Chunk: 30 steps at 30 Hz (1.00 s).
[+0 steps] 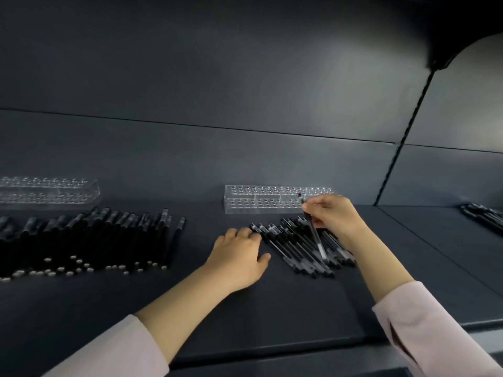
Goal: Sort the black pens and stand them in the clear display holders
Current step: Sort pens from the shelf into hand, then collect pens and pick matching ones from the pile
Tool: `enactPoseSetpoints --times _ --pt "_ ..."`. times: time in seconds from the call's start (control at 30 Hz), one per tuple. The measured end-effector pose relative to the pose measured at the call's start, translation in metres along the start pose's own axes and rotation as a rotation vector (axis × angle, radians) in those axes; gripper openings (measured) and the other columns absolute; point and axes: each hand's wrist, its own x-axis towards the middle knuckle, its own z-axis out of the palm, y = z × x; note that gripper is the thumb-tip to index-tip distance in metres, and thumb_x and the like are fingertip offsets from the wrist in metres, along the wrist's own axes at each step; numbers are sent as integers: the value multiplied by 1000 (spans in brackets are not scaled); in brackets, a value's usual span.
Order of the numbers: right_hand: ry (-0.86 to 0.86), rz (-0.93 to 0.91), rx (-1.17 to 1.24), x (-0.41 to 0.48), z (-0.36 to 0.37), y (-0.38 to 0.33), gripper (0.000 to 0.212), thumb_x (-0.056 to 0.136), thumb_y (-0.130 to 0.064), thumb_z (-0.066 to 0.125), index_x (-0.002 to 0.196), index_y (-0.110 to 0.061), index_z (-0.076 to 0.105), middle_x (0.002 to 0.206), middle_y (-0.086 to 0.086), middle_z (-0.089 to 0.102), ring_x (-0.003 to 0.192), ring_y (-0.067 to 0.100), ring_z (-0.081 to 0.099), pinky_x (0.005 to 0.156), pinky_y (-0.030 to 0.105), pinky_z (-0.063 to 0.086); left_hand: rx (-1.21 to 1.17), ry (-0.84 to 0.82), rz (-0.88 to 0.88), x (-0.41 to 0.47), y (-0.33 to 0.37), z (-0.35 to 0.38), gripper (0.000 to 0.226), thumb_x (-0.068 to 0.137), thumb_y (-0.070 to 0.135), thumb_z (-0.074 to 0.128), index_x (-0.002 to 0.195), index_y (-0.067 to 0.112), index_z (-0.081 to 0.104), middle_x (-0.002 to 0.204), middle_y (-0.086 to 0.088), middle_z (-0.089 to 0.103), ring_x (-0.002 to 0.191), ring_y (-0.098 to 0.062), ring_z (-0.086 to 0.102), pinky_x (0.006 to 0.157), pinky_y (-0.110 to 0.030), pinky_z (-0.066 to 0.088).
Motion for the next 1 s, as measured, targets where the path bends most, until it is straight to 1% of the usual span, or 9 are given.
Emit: enactPoseSetpoints --times 0.13,0.27,0.37,0.47,0.57,0.7,0.77,0.83,1.0 --pt "-83 -52 -293 15 -7 17 18 81 -17 76 91 -7 66 83 4 68 62 13 63 52 17 51 25 25 -14 0 2 4 57 100 53 33 149 24 33 154 6 31 142 -19 27 115 -38 26" --pt "-100 -163 -475 19 -7 31 22 81 -22 76 78 -6 60 73 4 66 53 12 59 53 15 47 -7 47 -34 -3 0 5 54 97 58 35 145 32 35 152 15 31 141 -13 27 115 -36 25" --pt "-110 -237 -564 22 -6 35 21 82 -26 76 73 -10 65 75 1 67 57 8 56 63 18 46 -7 60 -46 -1 1 4 51 96 58 36 141 34 37 149 16 32 140 -12 27 114 -35 24" --pt "-118 -274 -595 21 -4 35 17 82 -24 75 72 -14 65 71 -4 64 62 7 57 61 14 42 -11 64 -49 -1 1 5 51 96 59 37 140 35 38 148 17 33 138 -11 28 113 -35 24" --pt "-122 -287 -638 20 -2 34 17 83 -24 74 72 -15 65 71 -4 63 69 11 60 65 16 43 -4 65 -37 0 0 4 51 95 59 38 139 34 39 147 17 35 138 -10 29 113 -35 25" --pt "-118 -303 -630 17 -12 27 14 82 -26 75 77 -16 67 78 -2 66 75 11 62 65 16 45 -11 64 -38 5 0 -3 50 94 58 43 136 30 47 146 14 39 136 -12 33 113 -35 30" --pt "-105 -332 -644 15 -26 21 13 81 -27 75 83 -17 67 85 -2 65 79 12 61 72 21 48 13 99 -36 10 6 -10 48 95 56 43 134 28 50 146 12 39 136 -14 32 113 -35 30" --pt "-80 -351 -666 14 -45 13 15 81 -27 75 89 -19 65 93 -3 64 82 11 59 75 23 46 31 157 -9 16 18 -19 45 96 53 44 133 27 51 145 11 39 135 -15 33 112 -35 29" --pt "2 -373 -717 4 -104 5 29 86 -30 70 112 -18 65 113 -2 65 104 14 59 87 24 46 105 257 93 35 70 -39 49 98 50 42 138 22 48 145 7 41 135 -18 35 112 -36 31"
